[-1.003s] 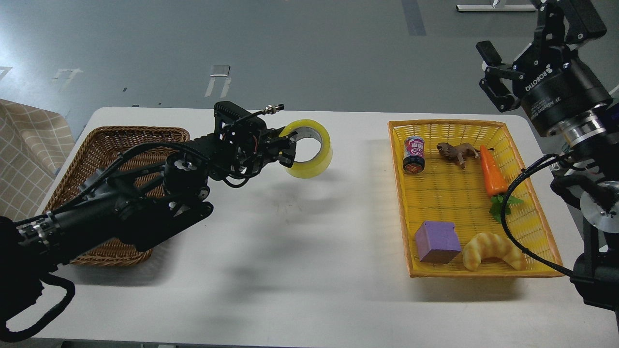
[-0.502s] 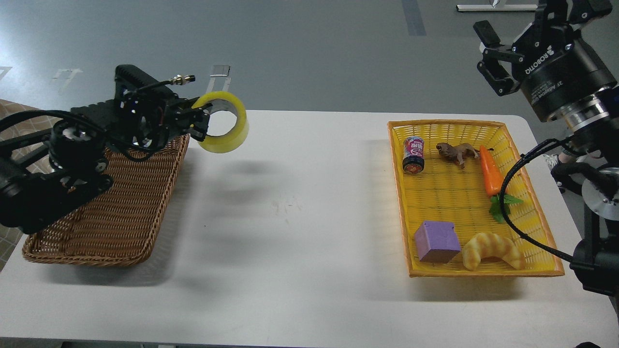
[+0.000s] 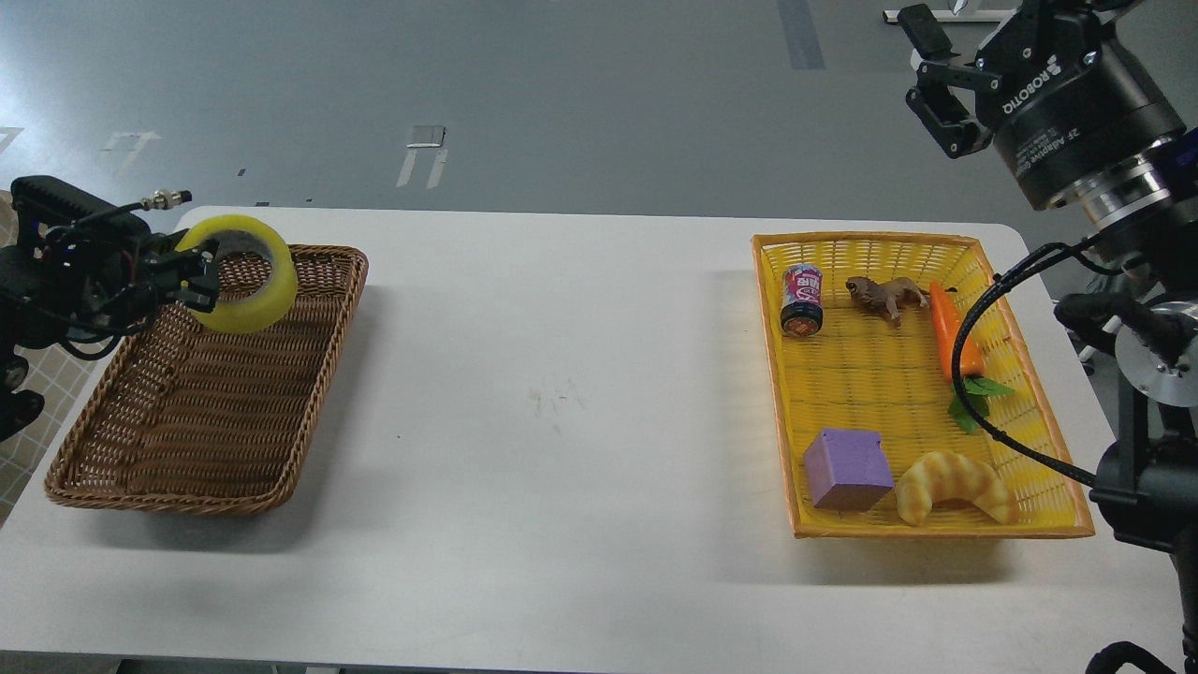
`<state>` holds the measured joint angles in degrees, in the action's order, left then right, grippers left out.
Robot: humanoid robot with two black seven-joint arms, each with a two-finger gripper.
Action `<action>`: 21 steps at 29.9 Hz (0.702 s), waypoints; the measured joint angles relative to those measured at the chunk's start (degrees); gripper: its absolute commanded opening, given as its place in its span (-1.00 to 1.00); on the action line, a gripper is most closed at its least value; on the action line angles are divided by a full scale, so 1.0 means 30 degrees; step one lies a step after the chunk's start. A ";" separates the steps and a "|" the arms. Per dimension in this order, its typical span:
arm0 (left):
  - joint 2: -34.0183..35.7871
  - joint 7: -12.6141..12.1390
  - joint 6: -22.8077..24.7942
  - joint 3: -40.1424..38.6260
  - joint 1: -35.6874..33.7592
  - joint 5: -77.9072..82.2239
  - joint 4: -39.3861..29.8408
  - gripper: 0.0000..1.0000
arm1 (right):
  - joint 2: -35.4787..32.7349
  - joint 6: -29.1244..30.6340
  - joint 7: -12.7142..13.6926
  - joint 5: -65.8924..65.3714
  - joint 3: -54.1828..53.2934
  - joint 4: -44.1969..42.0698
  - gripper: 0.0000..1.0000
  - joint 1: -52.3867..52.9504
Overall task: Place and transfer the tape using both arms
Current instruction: 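Carry the tape roll with the left gripper into the wicker basket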
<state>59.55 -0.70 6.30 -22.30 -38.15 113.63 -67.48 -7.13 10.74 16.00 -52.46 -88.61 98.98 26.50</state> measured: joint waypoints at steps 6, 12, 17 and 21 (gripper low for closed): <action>-0.0313 0.0844 -0.0256 0.0037 0.1039 -0.0071 0.1738 -1.00 | 0.0023 -0.0259 0.0000 -0.0027 -0.0006 0.0039 1.00 0.0070; -0.0822 0.1947 -0.0290 0.0052 0.1146 -0.0086 0.3336 -1.00 | 0.0035 -0.0319 0.0000 -0.0031 -0.0044 0.0052 1.00 0.0073; -0.1414 0.2949 -0.0292 0.0133 0.1173 -0.0087 0.4513 -1.00 | 0.0310 -0.0493 0.0000 -0.0032 -0.0041 0.0072 1.00 0.0073; -0.1524 0.3542 -0.0258 0.0140 0.1175 -0.0086 0.4631 -1.00 | 0.0579 -0.0551 0.0000 -0.0031 -0.0023 0.0087 1.00 0.0080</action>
<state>54.98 9.92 5.53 -21.88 -34.63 113.38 -53.59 -5.39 9.09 16.00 -52.56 -88.68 99.24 26.74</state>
